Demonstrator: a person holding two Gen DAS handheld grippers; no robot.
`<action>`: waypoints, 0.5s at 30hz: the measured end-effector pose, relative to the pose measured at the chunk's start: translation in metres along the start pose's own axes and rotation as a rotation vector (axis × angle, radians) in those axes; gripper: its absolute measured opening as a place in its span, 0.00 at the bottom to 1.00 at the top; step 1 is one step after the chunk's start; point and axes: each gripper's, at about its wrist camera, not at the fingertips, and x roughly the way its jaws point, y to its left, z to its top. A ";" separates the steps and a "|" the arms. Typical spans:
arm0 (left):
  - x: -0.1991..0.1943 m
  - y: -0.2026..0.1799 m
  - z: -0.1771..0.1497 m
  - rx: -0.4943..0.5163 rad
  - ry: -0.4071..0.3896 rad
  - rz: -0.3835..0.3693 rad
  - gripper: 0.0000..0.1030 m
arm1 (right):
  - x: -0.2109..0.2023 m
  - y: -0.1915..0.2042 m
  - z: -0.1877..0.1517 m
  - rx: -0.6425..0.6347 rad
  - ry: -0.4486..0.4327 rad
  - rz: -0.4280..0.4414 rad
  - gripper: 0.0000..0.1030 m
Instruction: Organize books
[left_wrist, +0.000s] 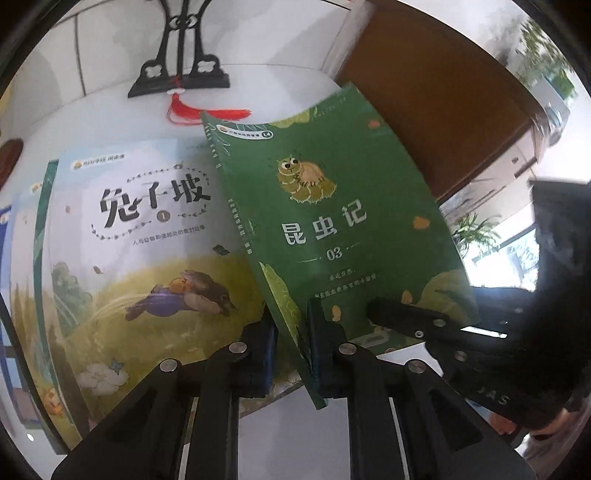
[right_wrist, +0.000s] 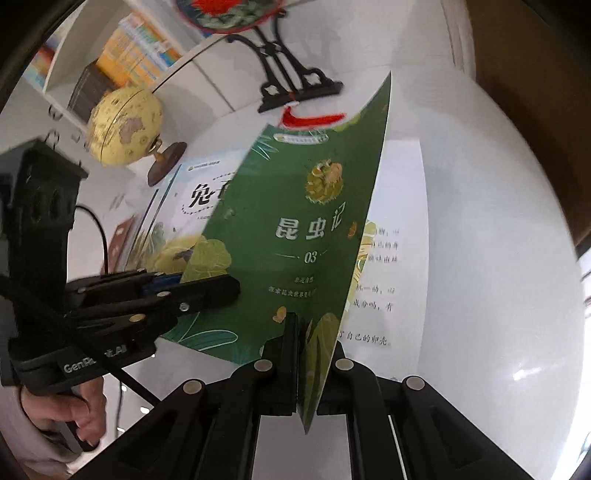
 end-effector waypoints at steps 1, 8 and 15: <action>-0.001 -0.002 0.000 0.007 0.001 0.004 0.12 | -0.004 0.006 0.000 -0.031 -0.004 -0.018 0.04; -0.022 0.003 0.002 0.025 -0.016 -0.017 0.12 | -0.024 0.026 0.003 -0.057 -0.051 -0.032 0.04; -0.057 0.016 -0.005 0.034 -0.049 -0.010 0.13 | -0.036 0.065 0.002 -0.104 -0.081 -0.027 0.04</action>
